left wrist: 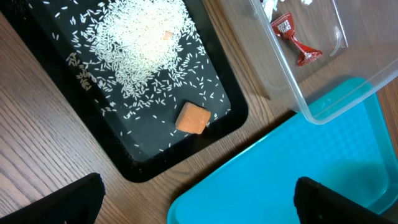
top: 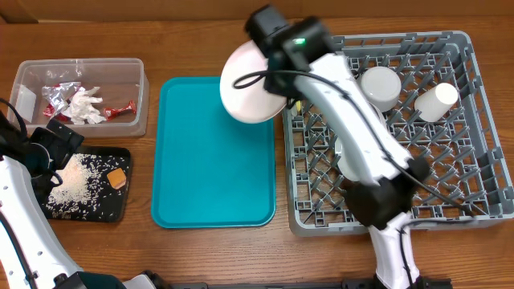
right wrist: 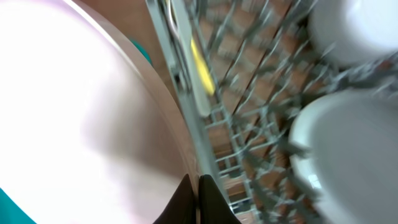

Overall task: Sort waste into correct bins and load items into the dishwasher rack
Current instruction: 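Lower the plate on edge into the rack's upper left slots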

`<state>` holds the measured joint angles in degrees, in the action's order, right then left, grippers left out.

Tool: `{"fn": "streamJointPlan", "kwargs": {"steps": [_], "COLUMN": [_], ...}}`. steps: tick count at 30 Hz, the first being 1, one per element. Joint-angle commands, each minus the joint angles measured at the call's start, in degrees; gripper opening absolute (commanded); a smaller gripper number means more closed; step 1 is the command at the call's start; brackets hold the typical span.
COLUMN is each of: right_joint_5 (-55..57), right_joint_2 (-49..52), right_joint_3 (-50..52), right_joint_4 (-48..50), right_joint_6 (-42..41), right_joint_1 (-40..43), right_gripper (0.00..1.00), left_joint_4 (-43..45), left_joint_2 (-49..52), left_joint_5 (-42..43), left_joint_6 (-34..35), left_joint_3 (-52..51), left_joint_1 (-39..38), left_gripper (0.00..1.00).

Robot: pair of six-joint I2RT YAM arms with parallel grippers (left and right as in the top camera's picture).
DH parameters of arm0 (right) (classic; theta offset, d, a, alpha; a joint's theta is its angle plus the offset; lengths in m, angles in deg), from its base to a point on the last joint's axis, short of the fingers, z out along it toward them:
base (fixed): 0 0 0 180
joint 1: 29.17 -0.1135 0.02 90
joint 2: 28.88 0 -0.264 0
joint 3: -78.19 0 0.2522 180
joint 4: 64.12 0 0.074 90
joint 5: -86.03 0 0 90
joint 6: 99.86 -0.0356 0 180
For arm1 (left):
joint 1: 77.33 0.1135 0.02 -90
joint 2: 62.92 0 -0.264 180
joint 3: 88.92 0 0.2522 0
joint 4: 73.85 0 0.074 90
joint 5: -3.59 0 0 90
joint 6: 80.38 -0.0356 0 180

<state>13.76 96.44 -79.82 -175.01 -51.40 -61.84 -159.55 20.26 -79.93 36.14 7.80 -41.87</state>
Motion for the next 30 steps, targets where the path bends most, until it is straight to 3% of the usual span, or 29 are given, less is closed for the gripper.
{"fn": "streamJointPlan", "kwargs": {"steps": [1,8,16,26,30], "right_joint_5": [2.21,4.55,5.77,5.53,11.72], "right_joint_2": [-8.13,-18.43,-30.32,-39.47,-39.23], "right_joint_3": [-1.95,3.02,17.25,29.81,30.32], "right_joint_4": [0.04,0.04,0.04,0.07,1.7], "right_joint_6": [7.87,11.63,11.58,12.0,10.93], "right_joint_1": [1.18,6.21,13.4,13.77,13.77], "right_gripper": [0.04,0.04,0.04,0.04,0.04], "left_joint_4": [0.22,0.22,0.24,0.24,0.24], "left_joint_2": [0.2,0.2,0.2,0.2,0.17], "left_joint_5": [0.17,0.17,0.17,0.17,0.17], "left_joint_6": [-1.22,-1.25,-1.22,-1.22,-1.25], "left_joint_3": [-0.22,-0.2,-0.2,-0.2,-0.2], "left_joint_1": [0.15,0.15,0.15,0.15,0.15], "left_gripper": [1.0,1.0,1.0,1.0,1.0]}}
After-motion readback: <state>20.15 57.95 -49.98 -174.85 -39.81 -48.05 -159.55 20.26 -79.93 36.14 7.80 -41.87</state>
